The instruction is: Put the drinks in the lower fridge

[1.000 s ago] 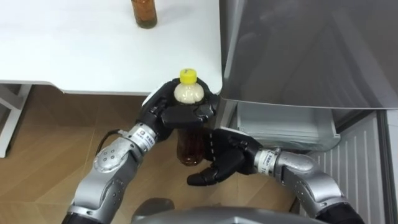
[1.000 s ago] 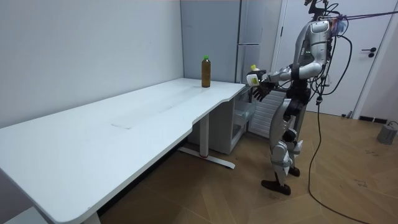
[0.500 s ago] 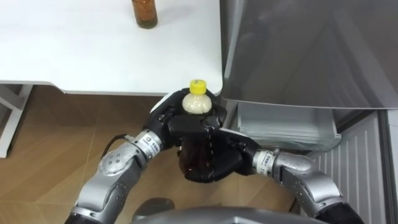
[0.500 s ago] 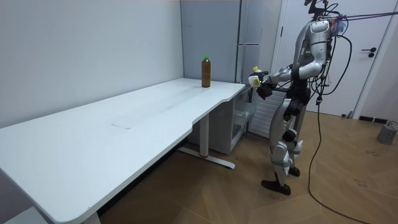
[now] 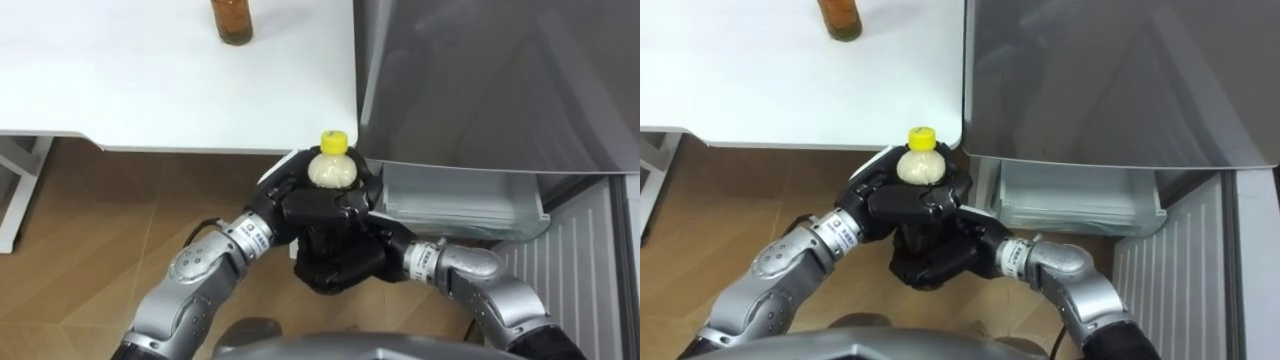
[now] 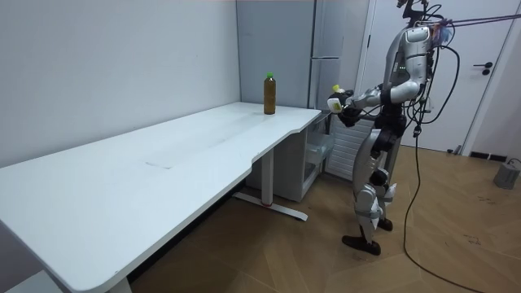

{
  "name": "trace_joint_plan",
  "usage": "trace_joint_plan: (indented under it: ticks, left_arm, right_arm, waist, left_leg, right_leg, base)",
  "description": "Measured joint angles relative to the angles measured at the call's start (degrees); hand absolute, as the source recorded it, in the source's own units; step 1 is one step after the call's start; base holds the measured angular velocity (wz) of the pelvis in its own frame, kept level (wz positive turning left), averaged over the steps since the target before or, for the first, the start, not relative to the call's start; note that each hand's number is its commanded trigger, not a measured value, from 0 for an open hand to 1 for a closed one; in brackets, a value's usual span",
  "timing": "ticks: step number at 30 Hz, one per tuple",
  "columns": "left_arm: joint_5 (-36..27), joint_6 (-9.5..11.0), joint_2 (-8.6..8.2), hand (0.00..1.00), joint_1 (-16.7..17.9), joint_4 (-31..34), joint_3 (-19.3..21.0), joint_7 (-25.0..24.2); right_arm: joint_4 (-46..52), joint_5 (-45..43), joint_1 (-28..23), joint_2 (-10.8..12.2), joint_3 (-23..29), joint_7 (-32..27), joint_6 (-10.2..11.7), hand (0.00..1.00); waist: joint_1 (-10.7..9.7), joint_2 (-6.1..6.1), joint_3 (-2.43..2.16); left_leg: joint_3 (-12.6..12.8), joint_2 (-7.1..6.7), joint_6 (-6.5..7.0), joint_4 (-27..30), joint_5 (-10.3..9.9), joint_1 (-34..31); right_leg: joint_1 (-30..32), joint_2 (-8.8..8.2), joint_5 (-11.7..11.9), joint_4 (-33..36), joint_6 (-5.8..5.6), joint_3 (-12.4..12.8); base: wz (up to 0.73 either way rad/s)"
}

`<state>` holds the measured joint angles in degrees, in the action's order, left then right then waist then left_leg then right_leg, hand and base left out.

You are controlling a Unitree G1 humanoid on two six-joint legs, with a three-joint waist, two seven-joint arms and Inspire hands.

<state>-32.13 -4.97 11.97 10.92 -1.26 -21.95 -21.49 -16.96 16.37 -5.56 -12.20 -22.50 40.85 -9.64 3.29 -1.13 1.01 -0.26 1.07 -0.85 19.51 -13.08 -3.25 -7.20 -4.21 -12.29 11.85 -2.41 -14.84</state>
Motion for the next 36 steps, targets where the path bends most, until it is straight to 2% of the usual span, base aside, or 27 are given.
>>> trace_joint_plan:
  ticks: [1,2,3,11,16,26,28,36]
  left_arm:
    - [-0.01,0.0,0.0,0.81,0.0,0.0,0.0,0.0]
    - [-0.01,0.0,-0.01,0.47,0.0,0.0,0.05,0.0]
    - [-0.05,0.0,-0.05,0.0,0.0,0.0,0.18,0.0]
    - [0.14,0.05,-0.11,0.0,-0.02,0.07,1.55,0.1]
    - [0.18,0.62,-0.51,0.0,-0.2,0.49,1.94,0.11]
    - [0.25,1.78,-0.56,0.0,-0.22,0.96,2.0,0.64]
    - [0.25,2.65,-0.56,0.0,-0.25,1.85,2.33,0.81]
    - [0.37,3.02,-0.56,0.0,-0.28,7.88,4.14,2.26]
  right_arm:
    - [0.0,0.0,0.0,0.01,0.0,0.0,0.0,1.0]
    - [0.0,0.0,0.0,0.0,0.0,0.0,0.0,1.0]
    - [0.0,0.0,0.0,0.01,0.02,0.0,0.01,1.0]
    - [0.1,1.66,-0.02,0.16,0.03,0.0,0.03,1.0]
    - [0.11,3.94,-0.04,0.59,-0.09,0.05,0.03,1.0]
    - [0.11,4.63,-0.06,0.58,-0.08,0.06,0.04,1.0]
    - [0.11,4.63,-0.19,0.57,-0.09,0.06,0.05,1.0]
    - [1.23,4.64,-0.22,0.46,0.09,0.77,1.54,1.0]
  waist:
    - [0.01,0.0,0.01]
    - [-0.01,0.0,0.01]
    - [-0.02,0.02,0.02]
    - [-0.05,-0.14,-0.06]
    - [-0.03,-0.4,-0.22]
    - [-0.06,-0.35,-0.23]
    - [-0.19,-0.33,-0.22]
    - [-0.39,0.19,-0.3]
  left_leg:
    - [0.0,0.0,0.0,0.0,0.0,-0.02]
    - [0.0,0.0,0.0,0.0,0.0,-0.02]
    - [0.0,0.0,0.0,-0.02,0.0,-0.04]
    - [0.08,0.01,-0.01,-0.18,0.01,-0.02]
    - [0.09,0.01,-0.01,-0.14,0.01,0.01]
    - [0.09,0.02,-0.01,0.17,0.01,0.15]
    - [0.09,0.02,-0.01,0.2,0.01,0.33]
    - [0.14,0.06,0.0,0.28,0.01,0.07]
  right_leg:
    - [0.03,0.0,0.0,0.0,0.0,0.0]
    - [0.04,0.0,0.0,-0.01,0.0,0.0]
    - [0.07,0.01,0.0,-0.02,0.0,0.0]
    - [0.45,0.05,0.0,-0.04,0.0,0.38]
    - [0.4,0.05,0.0,-0.06,0.0,0.41]
    - [0.07,0.05,0.04,-0.01,0.07,0.44]
    - [-0.1,0.05,0.04,0.0,0.07,0.42]
    - [0.25,0.07,0.06,0.13,0.1,0.55]
  base:
    - [0.0]
    - [0.0]
    - [0.0]
    - [0.0]
    - [0.0]
    - [0.0]
    - [0.0]
    - [0.0]
